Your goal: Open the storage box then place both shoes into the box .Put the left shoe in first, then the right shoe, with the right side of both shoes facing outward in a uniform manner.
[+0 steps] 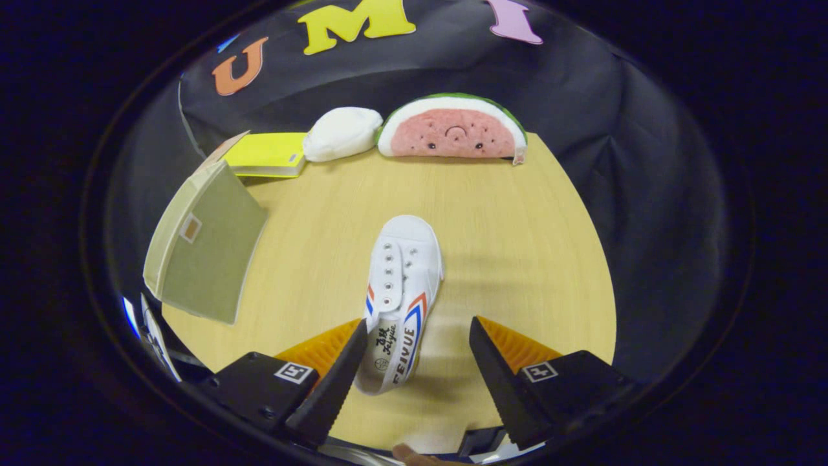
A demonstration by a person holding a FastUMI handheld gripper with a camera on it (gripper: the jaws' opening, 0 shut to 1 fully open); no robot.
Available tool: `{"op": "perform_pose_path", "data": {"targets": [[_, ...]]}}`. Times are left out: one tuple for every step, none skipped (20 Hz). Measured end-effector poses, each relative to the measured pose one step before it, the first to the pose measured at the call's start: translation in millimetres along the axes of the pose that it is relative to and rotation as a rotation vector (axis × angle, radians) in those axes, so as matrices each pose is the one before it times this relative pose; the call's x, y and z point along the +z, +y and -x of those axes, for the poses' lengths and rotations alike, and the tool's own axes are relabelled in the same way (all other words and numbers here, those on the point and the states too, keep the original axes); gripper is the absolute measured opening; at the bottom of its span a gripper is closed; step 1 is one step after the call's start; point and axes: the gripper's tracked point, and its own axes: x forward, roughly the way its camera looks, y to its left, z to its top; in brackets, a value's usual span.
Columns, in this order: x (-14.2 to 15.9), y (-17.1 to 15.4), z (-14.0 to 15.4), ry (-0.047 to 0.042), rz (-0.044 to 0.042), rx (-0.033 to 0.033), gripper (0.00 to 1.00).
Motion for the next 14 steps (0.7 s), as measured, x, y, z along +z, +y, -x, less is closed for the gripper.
{"op": "perform_pose_path", "data": {"targets": [[-1.73,-2.76,-4.19,0.01278,-0.00511,-0.00781,1.0],[-1.57,-5.31,-5.41,0.01262,-0.00648,-0.02484,1.0],[-1.55,-2.05,-5.26,0.01791,-0.00205,-0.01649,1.0],[-1.21,2.94,-5.94,0.01876,-0.00036,0.00656,1.0],[-0.68,3.9,-7.94,0.01403,0.00057,0.01883,1.0],[-1.84,-2.65,-9.04,0.02207,-0.00165,-0.00879,1.0],[-3.17,-5.09,-8.75,0.02524,-0.00863,-0.02397,1.0],[-1.67,-4.25,-7.8,0.02712,-0.01173,-0.02278,1.0],[-1.71,1.23,-5.8,0.02177,-0.0113,0.00854,1.0],[3.9,6.12,-1.91,-0.01489,-0.00457,0.03567,1.0],[1.66,7.24,3.8,-0.00743,0.00661,0.03407,0.81],[-1.76,2.78,-4.56,0.00123,-0.00084,0.00901,0.61],[1.42,0.38,1.88,-0.00439,-0.00626,-0.01425,0.42],[0.26,-2.5,-2.86,0.00184,-0.01011,-0.01628,0.3]]}}
